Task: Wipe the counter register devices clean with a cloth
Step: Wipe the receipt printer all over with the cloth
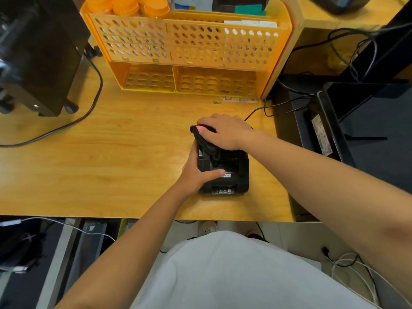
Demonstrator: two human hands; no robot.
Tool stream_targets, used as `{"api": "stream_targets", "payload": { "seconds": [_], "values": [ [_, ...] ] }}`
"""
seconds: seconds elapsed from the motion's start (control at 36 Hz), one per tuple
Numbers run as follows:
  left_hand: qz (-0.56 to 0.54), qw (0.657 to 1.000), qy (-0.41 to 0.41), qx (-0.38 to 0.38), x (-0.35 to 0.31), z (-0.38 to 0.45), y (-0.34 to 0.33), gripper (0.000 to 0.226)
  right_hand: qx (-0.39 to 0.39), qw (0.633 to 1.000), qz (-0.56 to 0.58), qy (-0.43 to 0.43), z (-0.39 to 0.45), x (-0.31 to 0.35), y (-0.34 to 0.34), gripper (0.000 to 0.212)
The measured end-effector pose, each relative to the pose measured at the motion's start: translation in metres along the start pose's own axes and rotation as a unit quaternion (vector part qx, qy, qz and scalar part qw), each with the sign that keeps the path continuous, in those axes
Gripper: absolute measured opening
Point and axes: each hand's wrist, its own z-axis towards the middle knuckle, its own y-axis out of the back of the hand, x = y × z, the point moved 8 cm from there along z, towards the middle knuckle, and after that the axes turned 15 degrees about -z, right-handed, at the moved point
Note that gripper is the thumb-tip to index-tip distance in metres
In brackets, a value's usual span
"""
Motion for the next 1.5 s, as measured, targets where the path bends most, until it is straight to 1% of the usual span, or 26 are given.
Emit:
{"api": "stream_targets", "payload": {
  "seconds": [0.11, 0.22, 0.31, 0.5, 0.61, 0.69, 0.78, 0.86, 0.94, 1.0, 1.14, 1.22, 1.31, 1.36, 1.44, 1.5],
  "values": [
    [-0.003, 1.0, -0.002, 0.0, -0.001, 0.0, -0.001, 0.107, 0.005, 1.0, 0.02, 0.001, 0.002, 0.004, 0.003, 0.045],
    [-0.014, 1.0, -0.013, 0.009, -0.001, 0.001, -0.001, 0.109, 0.001, 1.0, 0.015, 0.012, -0.002, 0.012, 0.007, 0.041],
    [-0.016, 1.0, -0.012, 0.005, 0.002, 0.002, 0.001, 0.108, -0.019, 0.999, 0.024, 0.034, -0.007, 0.016, 0.009, 0.038],
    [-0.013, 1.0, 0.006, -0.02, 0.012, 0.006, 0.007, 0.091, -0.076, 0.994, -0.001, 0.084, -0.022, 0.028, 0.004, 0.029],
    [-0.011, 1.0, 0.003, -0.014, 0.012, 0.006, 0.008, 0.086, -0.103, 0.99, 0.007, 0.099, -0.031, 0.033, 0.001, 0.026],
    [0.005, 1.0, -0.013, -0.006, 0.008, 0.006, 0.007, 0.093, -0.105, 0.988, 0.011, 0.11, -0.038, 0.037, -0.003, 0.025],
    [0.021, 0.999, -0.034, 0.002, 0.001, 0.005, 0.004, 0.103, -0.105, 0.987, 0.047, 0.109, -0.045, 0.04, -0.006, 0.02],
    [0.017, 0.999, -0.043, 0.017, -0.002, 0.005, 0.002, 0.106, -0.109, 0.987, 0.063, 0.098, -0.05, 0.041, -0.007, 0.02],
    [0.014, 0.999, -0.039, 0.022, -0.003, 0.003, 0.001, 0.102, -0.114, 0.988, 0.063, 0.087, -0.057, 0.044, -0.008, 0.021],
    [0.019, 0.999, -0.04, 0.028, -0.002, 0.003, 0.0, 0.099, -0.131, 0.987, 0.057, 0.076, -0.066, 0.047, -0.01, 0.024],
    [-0.005, 0.999, -0.016, 0.044, 0.001, 0.004, -0.002, 0.108, -0.191, 0.98, 0.063, 0.005, -0.096, 0.051, -0.023, 0.042],
    [0.003, 0.998, -0.001, 0.065, 0.004, 0.003, -0.001, 0.112, -0.216, 0.973, 0.063, -0.052, -0.114, 0.053, -0.036, 0.05],
    [0.011, 0.995, 0.004, 0.102, 0.004, 0.001, -0.001, 0.116, -0.22, 0.968, 0.069, -0.101, -0.126, 0.054, -0.048, 0.053],
    [0.011, 0.993, 0.015, 0.113, 0.005, 0.002, 0.001, 0.119, -0.213, 0.966, 0.077, -0.122, -0.131, 0.047, -0.053, 0.055],
    [0.005, 0.993, 0.043, 0.111, 0.01, 0.002, 0.003, 0.12, -0.208, 0.967, 0.074, -0.127, -0.14, 0.037, -0.058, 0.055],
    [-0.001, 0.994, 0.06, 0.092, 0.014, 0.001, 0.007, 0.125, -0.2, 0.968, 0.07, -0.132, -0.145, 0.034, -0.061, 0.055]
  ]
}}
